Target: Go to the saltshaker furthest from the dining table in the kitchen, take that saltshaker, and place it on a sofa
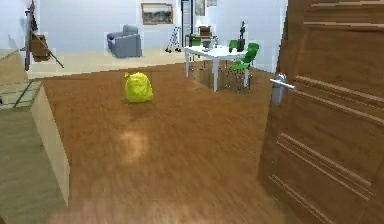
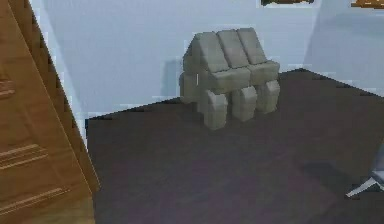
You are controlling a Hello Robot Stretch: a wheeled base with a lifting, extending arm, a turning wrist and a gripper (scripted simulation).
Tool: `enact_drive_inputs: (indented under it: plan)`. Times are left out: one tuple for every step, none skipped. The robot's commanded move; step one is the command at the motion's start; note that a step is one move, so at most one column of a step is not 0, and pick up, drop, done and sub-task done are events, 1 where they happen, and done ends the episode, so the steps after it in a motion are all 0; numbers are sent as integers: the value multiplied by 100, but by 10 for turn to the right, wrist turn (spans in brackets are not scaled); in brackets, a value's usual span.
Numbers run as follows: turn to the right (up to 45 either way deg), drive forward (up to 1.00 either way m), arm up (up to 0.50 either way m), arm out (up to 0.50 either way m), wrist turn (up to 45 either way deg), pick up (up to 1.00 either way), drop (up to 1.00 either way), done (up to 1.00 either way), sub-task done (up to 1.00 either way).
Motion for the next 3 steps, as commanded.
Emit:
enact_drive_inputs:
  plan:
    - [0, 100, 0, 0, 0, 0, 0, 0, 0]
    - [0, 100, 0, 0, 0, 0, 0, 0, 0]
    - [0, 100, 0, 0, 0, 0, 0, 0, 0]
